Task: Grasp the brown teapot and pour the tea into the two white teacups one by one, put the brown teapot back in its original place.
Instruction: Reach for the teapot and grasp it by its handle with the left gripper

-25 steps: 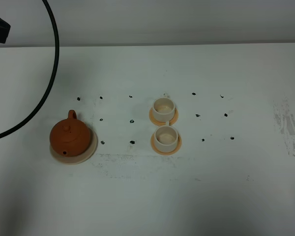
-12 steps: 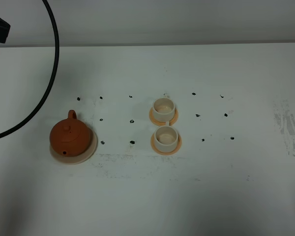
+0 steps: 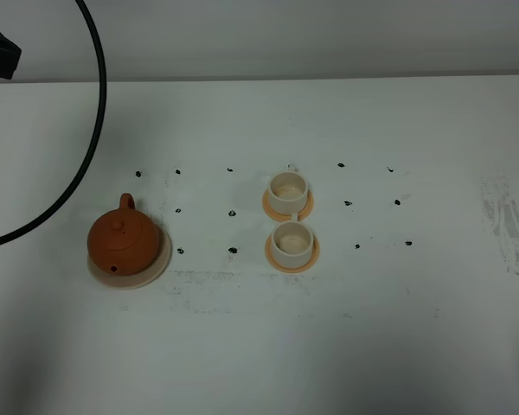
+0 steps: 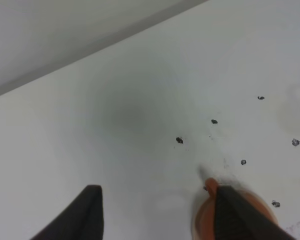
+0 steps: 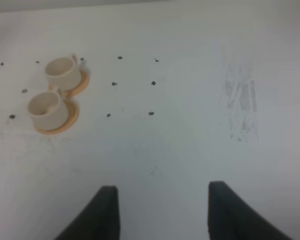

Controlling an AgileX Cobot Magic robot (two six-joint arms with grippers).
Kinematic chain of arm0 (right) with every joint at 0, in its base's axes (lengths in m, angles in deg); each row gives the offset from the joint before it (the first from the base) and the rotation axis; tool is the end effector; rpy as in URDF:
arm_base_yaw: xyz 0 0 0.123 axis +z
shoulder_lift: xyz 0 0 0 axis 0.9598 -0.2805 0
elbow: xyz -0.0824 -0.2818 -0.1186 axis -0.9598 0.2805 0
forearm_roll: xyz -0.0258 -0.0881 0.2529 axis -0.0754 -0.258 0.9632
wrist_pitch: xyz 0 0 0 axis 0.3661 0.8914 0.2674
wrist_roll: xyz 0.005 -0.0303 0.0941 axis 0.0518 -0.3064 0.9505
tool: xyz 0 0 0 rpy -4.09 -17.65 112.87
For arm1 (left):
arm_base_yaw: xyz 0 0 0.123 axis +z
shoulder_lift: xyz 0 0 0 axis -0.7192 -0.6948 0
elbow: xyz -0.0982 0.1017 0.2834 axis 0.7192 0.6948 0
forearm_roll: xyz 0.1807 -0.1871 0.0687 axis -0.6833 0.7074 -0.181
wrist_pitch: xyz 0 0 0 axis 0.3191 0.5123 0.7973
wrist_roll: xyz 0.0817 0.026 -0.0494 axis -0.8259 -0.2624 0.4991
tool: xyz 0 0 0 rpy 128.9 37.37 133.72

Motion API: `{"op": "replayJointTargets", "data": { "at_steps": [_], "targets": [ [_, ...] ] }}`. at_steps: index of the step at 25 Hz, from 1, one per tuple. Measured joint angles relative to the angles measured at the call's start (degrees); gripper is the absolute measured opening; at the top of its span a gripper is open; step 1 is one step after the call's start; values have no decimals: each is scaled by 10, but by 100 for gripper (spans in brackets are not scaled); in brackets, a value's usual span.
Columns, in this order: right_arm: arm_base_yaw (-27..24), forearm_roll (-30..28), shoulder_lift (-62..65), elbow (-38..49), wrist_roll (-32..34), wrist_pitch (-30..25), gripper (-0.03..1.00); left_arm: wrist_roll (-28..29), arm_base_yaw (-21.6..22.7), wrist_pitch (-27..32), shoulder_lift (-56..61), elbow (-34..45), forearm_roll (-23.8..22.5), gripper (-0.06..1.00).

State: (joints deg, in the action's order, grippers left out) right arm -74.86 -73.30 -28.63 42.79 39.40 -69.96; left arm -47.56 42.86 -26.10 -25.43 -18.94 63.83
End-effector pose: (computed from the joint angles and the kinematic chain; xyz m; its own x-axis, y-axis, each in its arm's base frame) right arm -0.0172 0.0170 0.2820 -0.4567 -0.0285 -0.8892 -0.1457 0.9884 0.0432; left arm 0.3311 -0.0303 0.4118 -0.5910 0.3649 -0.7195 0.3630 0.9168 0.1668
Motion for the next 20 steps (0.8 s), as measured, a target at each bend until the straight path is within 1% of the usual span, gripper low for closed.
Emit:
{"op": "replayJointTargets", "data": {
  "at_steps": [3, 6, 10, 15, 20],
  "targets": [
    [0, 0, 0, 0, 0, 0, 43, 17, 0, 16, -13, 0, -1, 51],
    [0, 0, 0, 0, 0, 0, 43, 34, 0, 22, -34, 0, -11, 51],
    [0, 0, 0, 0, 0, 0, 43, 43, -19, 21, -62, 1, -35, 51],
    [0, 0, 0, 0, -1, 0, 43, 73, -43, -32, -96, 24, -44, 51],
    [0, 0, 0, 0, -1, 0, 43, 90, -54, -49, -149, 28, -39, 51]
  ]
}}
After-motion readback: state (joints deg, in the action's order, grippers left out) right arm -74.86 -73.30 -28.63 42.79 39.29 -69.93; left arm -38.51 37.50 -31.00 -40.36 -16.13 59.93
